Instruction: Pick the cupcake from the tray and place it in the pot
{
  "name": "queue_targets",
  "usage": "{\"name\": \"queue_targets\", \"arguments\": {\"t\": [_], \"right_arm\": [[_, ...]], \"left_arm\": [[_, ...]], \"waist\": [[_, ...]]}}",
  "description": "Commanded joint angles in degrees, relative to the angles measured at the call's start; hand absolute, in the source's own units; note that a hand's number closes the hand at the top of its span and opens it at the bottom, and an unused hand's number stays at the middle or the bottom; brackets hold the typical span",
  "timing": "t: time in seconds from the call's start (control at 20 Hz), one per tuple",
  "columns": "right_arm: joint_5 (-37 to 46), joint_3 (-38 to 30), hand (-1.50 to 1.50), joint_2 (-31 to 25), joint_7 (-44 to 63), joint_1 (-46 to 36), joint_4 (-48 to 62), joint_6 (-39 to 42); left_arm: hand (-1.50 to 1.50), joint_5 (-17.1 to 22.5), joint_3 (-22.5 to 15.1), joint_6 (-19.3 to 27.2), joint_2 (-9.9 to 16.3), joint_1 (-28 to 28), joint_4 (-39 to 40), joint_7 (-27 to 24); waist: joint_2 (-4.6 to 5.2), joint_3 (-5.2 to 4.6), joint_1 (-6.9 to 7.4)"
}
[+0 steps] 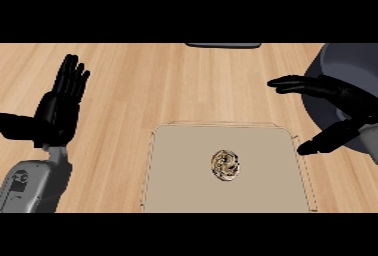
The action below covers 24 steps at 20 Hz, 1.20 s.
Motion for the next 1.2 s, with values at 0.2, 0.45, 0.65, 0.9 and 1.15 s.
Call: {"name": "queue_targets", "arguments": {"t": [0.2,0.45,0.65,0.9,1.15], "right_arm": [[15.0,10.6,-1.5,-3.4,-5.2,-7.2,2.7,1.6],[18.6,13.8,-1.5,0.0,1.3,-6.5,-2.4,1.4],[21.2,13.7,-1.5,1.7,4.3,-4.8,-2.9,3.0],[25.2,15.8,-1.5,8.3,12.6,-5.0,-3.6,4.9],[28.9,13.3,-1.5,7.0,9.7,0.5,-8.2,6.6]], "left_arm": [[0.0,-0.3,1.0,0.9,0.3,-0.7,-1.0,2.3],[0.0,-2.1,-0.3,2.1,-2.3,1.3,-0.6,1.4],[0.0,-1.0,2.1,-0.4,-1.2,0.9,0.7,0.5],[0.0,-0.5,3.5,-1.8,0.4,1.2,-1.4,2.9],[0.0,-2.1,3.3,-1.5,-1.4,3.1,-3.1,1.5]], "waist": [[-0.48,-0.15,-0.74],[-0.74,-0.18,-1.85],[-0.72,-0.18,-2.11],[-0.74,-0.18,-1.93],[-0.81,-0.17,-2.19]]}}
